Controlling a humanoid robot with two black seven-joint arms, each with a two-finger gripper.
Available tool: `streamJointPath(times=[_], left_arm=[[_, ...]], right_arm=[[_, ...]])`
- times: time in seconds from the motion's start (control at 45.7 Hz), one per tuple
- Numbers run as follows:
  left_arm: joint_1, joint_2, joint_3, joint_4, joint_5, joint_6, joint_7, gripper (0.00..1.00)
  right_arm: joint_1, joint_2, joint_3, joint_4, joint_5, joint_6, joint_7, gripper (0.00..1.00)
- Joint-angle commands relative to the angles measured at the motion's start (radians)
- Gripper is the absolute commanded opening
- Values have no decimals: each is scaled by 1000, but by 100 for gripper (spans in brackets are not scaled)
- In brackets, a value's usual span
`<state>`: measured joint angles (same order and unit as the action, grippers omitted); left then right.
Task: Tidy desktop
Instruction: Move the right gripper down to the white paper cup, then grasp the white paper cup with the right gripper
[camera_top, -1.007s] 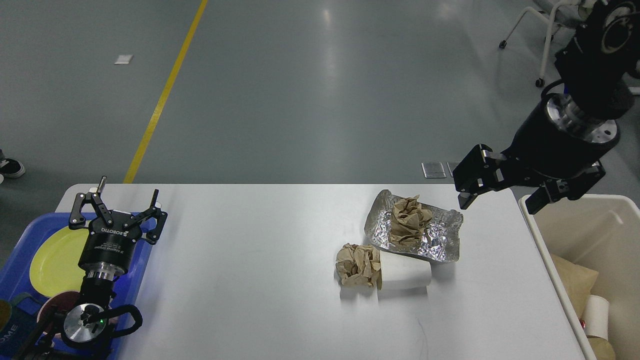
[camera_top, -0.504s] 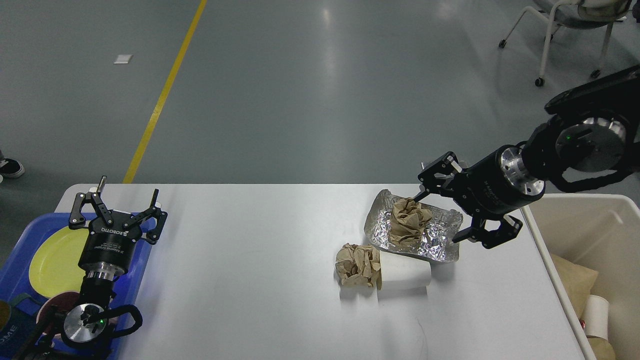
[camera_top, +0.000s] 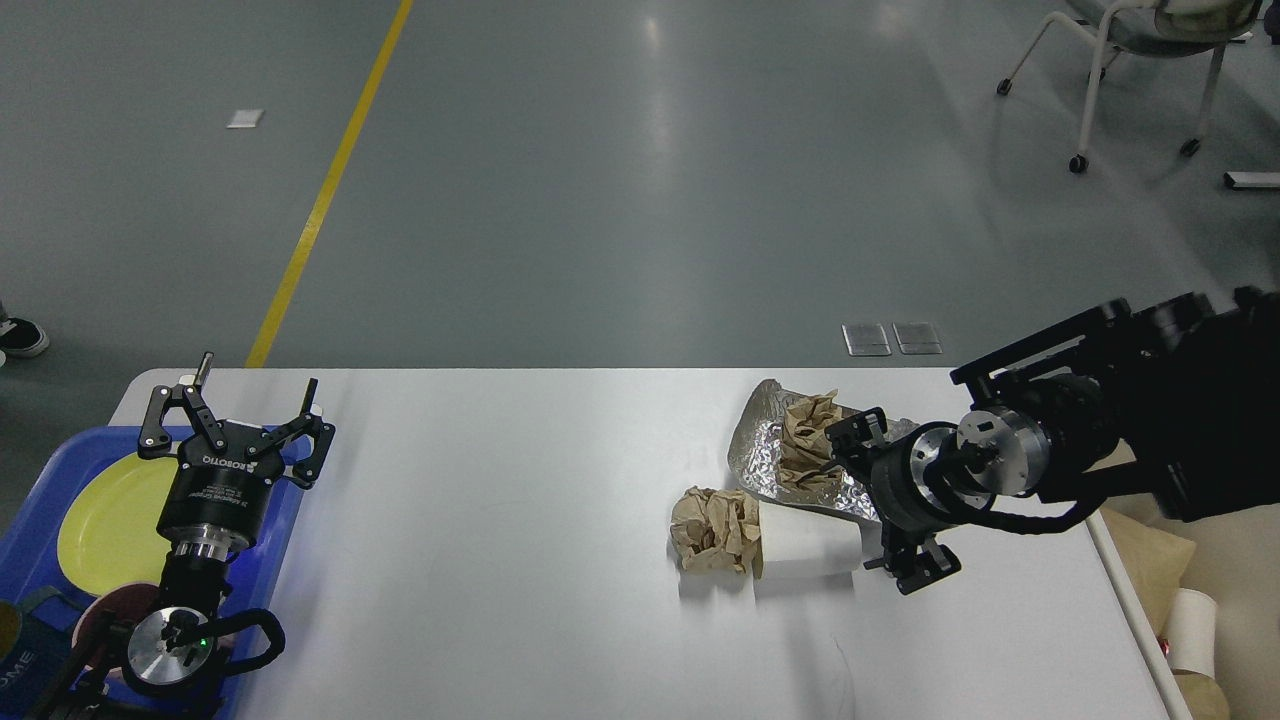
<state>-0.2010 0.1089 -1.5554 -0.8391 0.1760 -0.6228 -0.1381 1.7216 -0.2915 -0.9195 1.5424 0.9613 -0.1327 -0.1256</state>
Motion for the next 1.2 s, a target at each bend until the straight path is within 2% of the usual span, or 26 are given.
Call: streamJointPath(times=[0.0,0.241,0.613,1.182], left_arm=[[0,0,0,0,0,0,0,96],[0,0,0,0,0,0,0,96],[0,0,0,0,0,0,0,96],[0,0,0,0,0,0,0,96]], right_arm=[[-155,2,77,-128,-7,-1,0,100],[-353,89,106,-341,-30,-1,0,100],[-490,146,156,-512,-32,-2,-2,100],[-497,149,156,-542,-26,-7,-2,95]])
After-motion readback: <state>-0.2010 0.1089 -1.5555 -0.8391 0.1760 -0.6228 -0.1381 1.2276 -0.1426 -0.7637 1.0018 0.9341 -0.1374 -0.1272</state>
